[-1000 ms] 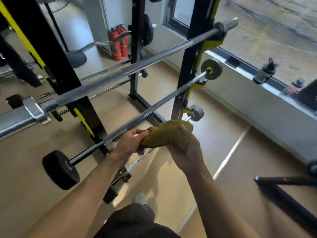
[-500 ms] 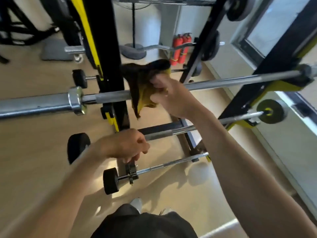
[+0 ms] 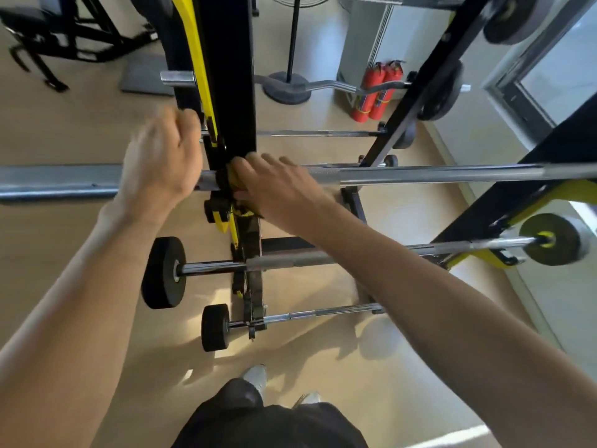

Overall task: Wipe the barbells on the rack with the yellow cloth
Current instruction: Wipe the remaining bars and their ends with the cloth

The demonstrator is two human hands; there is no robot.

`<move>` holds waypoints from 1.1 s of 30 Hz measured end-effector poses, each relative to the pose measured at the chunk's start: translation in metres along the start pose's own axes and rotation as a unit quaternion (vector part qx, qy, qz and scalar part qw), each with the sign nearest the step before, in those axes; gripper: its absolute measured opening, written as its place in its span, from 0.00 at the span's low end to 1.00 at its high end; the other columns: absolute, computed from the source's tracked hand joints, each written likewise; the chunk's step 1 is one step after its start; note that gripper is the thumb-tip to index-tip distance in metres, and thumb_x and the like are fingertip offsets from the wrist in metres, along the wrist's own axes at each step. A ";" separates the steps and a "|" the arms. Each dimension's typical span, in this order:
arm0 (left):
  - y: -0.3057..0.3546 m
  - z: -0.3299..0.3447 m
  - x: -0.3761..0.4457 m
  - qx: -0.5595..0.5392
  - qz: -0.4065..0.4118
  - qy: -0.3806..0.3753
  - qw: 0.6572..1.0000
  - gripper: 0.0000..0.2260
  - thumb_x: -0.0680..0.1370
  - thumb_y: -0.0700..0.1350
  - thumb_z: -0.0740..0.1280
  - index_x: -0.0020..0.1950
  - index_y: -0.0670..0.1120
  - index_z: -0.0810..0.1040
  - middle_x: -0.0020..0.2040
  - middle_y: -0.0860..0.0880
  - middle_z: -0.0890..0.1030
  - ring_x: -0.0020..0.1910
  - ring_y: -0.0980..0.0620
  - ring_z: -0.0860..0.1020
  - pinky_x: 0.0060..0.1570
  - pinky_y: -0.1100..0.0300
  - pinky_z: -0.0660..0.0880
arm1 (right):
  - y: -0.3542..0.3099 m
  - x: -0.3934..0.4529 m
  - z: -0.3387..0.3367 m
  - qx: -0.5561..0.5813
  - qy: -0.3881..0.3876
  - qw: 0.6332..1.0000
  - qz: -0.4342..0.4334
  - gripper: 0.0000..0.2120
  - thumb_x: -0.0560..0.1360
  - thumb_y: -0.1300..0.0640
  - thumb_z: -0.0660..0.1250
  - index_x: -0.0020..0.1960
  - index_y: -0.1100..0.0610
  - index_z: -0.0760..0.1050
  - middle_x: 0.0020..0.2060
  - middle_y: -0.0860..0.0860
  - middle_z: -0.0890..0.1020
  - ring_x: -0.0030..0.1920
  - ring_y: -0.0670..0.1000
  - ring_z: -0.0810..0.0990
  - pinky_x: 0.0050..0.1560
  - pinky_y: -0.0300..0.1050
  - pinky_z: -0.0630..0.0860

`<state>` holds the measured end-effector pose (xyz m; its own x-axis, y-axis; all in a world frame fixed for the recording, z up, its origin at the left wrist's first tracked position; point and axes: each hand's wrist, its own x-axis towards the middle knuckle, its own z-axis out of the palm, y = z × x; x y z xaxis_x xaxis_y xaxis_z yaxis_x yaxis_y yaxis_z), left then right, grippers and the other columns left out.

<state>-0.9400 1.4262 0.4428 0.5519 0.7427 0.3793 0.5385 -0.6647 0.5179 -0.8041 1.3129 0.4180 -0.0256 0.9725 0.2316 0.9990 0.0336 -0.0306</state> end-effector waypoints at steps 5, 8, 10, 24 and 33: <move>0.003 0.008 -0.008 0.042 -0.048 -0.008 0.998 0.23 0.85 0.51 0.51 0.31 0.48 0.66 0.26 0.50 0.69 0.23 0.53 0.68 0.24 0.62 0.60 | 0.065 -0.052 -0.020 -0.110 -0.060 0.990 0.058 0.19 0.78 0.46 0.63 0.64 0.55 0.67 0.54 0.52 0.78 0.52 0.54 0.79 0.59 0.55 0.72; 0.002 0.012 -0.005 0.055 -0.050 0.026 0.997 0.25 0.85 0.52 0.51 0.29 0.46 0.66 0.24 0.49 0.68 0.21 0.51 0.67 0.24 0.61 0.59 | 0.078 -0.061 -0.032 -0.091 -0.103 0.986 0.091 0.22 0.79 0.40 0.53 0.61 0.55 0.68 0.49 0.50 0.76 0.48 0.52 0.78 0.57 0.52 0.73; 0.002 0.014 -0.003 0.069 -0.064 0.041 0.995 0.26 0.85 0.52 0.51 0.28 0.45 0.66 0.23 0.49 0.67 0.22 0.48 0.66 0.26 0.58 0.59 | 0.071 -0.046 -0.031 -0.065 -0.125 0.987 0.075 0.22 0.81 0.39 0.54 0.59 0.56 0.68 0.45 0.48 0.72 0.44 0.49 0.74 0.51 0.48 0.74; -0.001 0.016 -0.007 0.089 -0.016 0.035 0.995 0.25 0.84 0.58 0.45 0.33 0.47 0.65 0.25 0.50 0.65 0.23 0.51 0.63 0.29 0.61 0.56 | 0.063 -0.047 -0.015 -0.144 -0.068 0.984 0.075 0.19 0.77 0.48 0.66 0.62 0.58 0.70 0.53 0.54 0.79 0.52 0.57 0.80 0.57 0.58 0.74; 0.002 0.015 -0.005 0.094 -0.037 0.028 0.995 0.23 0.83 0.61 0.46 0.40 0.47 0.67 0.29 0.50 0.68 0.29 0.48 0.67 0.40 0.54 0.62 | -0.009 0.021 -0.002 -0.032 -0.078 0.995 0.045 0.20 0.82 0.42 0.54 0.61 0.57 0.70 0.54 0.53 0.77 0.51 0.53 0.78 0.50 0.46 0.70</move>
<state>-0.9322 1.4197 0.4310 0.4725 0.7905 0.3897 0.6888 -0.6071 0.3962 -0.8132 1.3325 0.4253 0.0643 0.9950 0.0763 0.9977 -0.0659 0.0182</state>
